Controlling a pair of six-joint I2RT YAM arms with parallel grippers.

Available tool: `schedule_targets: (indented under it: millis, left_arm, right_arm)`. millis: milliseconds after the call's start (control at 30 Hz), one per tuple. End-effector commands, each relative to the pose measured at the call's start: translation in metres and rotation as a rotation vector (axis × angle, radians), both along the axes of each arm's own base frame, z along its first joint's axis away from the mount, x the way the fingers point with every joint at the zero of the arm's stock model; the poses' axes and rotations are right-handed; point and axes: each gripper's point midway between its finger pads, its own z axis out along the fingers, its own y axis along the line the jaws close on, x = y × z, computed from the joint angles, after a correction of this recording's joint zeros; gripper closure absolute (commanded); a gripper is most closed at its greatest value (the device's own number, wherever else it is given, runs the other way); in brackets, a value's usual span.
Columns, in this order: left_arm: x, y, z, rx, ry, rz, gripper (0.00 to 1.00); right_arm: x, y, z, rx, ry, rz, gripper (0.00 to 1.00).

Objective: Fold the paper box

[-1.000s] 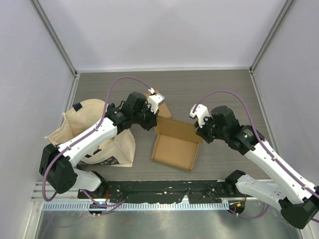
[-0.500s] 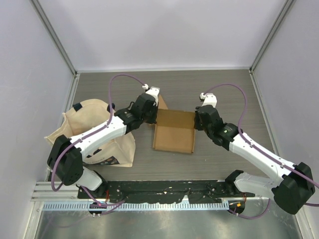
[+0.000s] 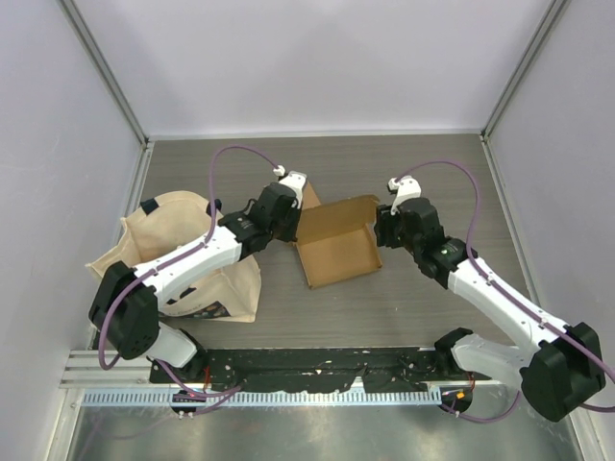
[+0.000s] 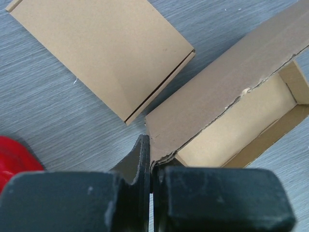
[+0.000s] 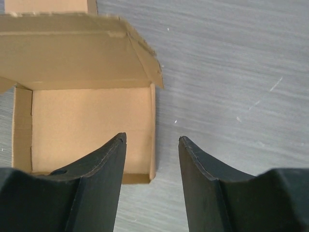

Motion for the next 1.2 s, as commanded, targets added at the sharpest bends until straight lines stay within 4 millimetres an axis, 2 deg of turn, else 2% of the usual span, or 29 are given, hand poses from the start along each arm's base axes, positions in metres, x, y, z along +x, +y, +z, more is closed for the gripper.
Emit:
schedule_targets:
  millis: [0, 33, 100, 133, 167, 200, 233, 300, 333, 467, 633, 700, 733, 767, 800, 833, 933, 967, 1000, 1033, 1167]
  left_arm:
    - [0.002, -0.007, 0.024, -0.044, -0.068, -0.062, 1.0]
    - [0.001, -0.008, 0.026, -0.043, -0.069, -0.071, 1.0]
    - [-0.001, -0.009, 0.025, -0.043, -0.06, -0.088, 1.0]
    - [-0.002, -0.01, 0.024, -0.042, -0.059, -0.094, 1.0]
    - [-0.002, -0.01, 0.024, -0.041, -0.057, -0.1, 1.0]
    - [-0.002, -0.011, 0.023, -0.037, -0.054, -0.104, 1.0]
    - [-0.002, -0.012, 0.024, -0.039, -0.054, -0.111, 1.0]
    - [-0.002, -0.014, 0.022, -0.029, -0.046, -0.131, 1.0]
    - [-0.003, -0.014, 0.022, -0.023, -0.042, -0.135, 1.0]
    - [-0.002, -0.012, 0.022, 0.002, -0.038, -0.142, 1.0]
    - [-0.002, -0.014, 0.023, 0.005, -0.039, -0.152, 1.0]
    - [-0.001, -0.011, 0.022, 0.015, -0.041, -0.143, 1.0]
    - [-0.001, -0.011, 0.021, 0.021, -0.039, -0.143, 1.0]
    - [-0.001, -0.01, 0.022, 0.023, -0.039, -0.142, 1.0]
    - [-0.001, -0.011, 0.022, 0.022, -0.038, -0.143, 1.0]
    - [0.0, -0.01, 0.021, 0.022, -0.036, -0.138, 1.0]
    - [0.001, -0.011, 0.018, 0.025, -0.031, -0.139, 1.0]
    - [0.001, -0.012, 0.016, 0.029, -0.023, -0.14, 1.0]
    - [0.001, -0.013, 0.016, 0.03, -0.019, -0.145, 1.0]
    - [0.001, -0.013, 0.014, 0.034, -0.013, -0.146, 1.0]
    - [0.001, -0.013, 0.011, 0.059, 0.005, -0.154, 1.0]
  right_arm:
    - [0.021, 0.021, 0.026, 0.039, -0.117, 0.234, 0.48]
    - [0.03, 0.01, 0.027, 0.025, -0.123, 0.228, 0.5]
    - [0.038, 0.005, 0.031, 0.053, -0.126, 0.264, 0.58]
    - [0.045, 0.001, 0.028, 0.112, -0.109, 0.307, 0.68]
    - [0.048, 0.0, 0.029, 0.139, -0.111, 0.342, 0.69]
    - [0.048, 0.003, 0.03, 0.17, -0.118, 0.387, 0.69]
    - [0.058, -0.002, 0.034, 0.172, -0.162, 0.38, 0.6]
    - [0.056, -0.002, 0.03, 0.196, -0.191, 0.417, 0.52]
    - [0.056, 0.003, 0.039, 0.212, -0.235, 0.454, 0.5]
    - [0.046, 0.011, 0.029, 0.223, -0.236, 0.541, 0.49]
    - [0.044, 0.017, 0.027, 0.251, -0.249, 0.57, 0.54]
    - [0.05, 0.007, 0.031, 0.221, -0.271, 0.5, 0.56]
    - [0.055, -0.004, 0.025, 0.19, -0.242, 0.42, 0.57]
    - [0.061, -0.019, 0.022, 0.154, -0.222, 0.319, 0.56]
    - [0.074, -0.049, 0.026, 0.104, -0.217, 0.117, 0.53]
    - [0.066, -0.056, 0.012, 0.087, -0.137, 0.077, 0.53]
    - [0.048, -0.06, 0.007, 0.098, -0.043, 0.042, 0.53]
    - [0.043, -0.058, 0.008, 0.095, -0.044, 0.062, 0.53]
    - [0.036, -0.06, -0.002, 0.091, -0.025, 0.06, 0.51]
    - [0.034, -0.059, 0.0, 0.063, -0.048, 0.077, 0.51]
    - [0.023, -0.033, -0.006, 0.025, -0.026, 0.192, 0.52]
